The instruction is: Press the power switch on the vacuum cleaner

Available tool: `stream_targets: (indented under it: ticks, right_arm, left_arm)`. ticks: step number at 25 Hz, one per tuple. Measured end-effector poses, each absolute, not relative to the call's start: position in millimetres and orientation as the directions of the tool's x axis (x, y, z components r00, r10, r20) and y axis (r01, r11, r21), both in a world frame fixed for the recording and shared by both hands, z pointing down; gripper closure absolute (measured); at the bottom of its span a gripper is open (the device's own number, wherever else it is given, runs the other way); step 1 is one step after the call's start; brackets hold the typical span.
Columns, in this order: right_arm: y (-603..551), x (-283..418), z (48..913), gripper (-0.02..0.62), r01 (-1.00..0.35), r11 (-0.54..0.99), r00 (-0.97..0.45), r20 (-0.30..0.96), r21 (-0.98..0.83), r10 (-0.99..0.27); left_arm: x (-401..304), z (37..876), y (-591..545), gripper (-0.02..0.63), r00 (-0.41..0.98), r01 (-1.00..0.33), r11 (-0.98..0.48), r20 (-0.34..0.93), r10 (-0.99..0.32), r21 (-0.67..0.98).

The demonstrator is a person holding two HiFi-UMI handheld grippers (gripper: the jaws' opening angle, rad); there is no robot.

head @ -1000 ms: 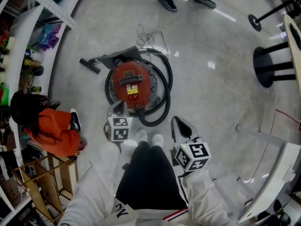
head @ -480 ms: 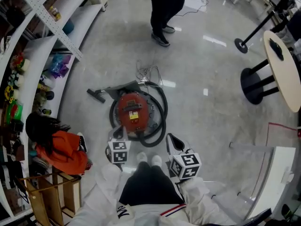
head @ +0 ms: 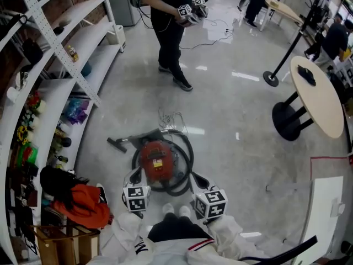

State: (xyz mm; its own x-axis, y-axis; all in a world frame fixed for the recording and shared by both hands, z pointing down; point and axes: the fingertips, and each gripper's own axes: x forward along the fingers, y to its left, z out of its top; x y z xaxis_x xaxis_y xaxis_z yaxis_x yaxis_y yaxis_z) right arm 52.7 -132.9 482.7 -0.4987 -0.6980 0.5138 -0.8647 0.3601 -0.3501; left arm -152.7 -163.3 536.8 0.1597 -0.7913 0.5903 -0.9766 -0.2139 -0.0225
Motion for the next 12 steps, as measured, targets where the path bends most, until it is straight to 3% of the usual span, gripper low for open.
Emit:
stream_targets:
  ticks: [12]
  right_arm:
    - [-135.3, 50.5, 427.5, 0.594, -0.84, 0.427, -0.541, 0.463, -0.334, -0.702]
  left_arm:
    - [-145.0, 442.5, -151.2, 0.606, 0.192, -0.974, -0.226, 0.489, -0.851, -0.011]
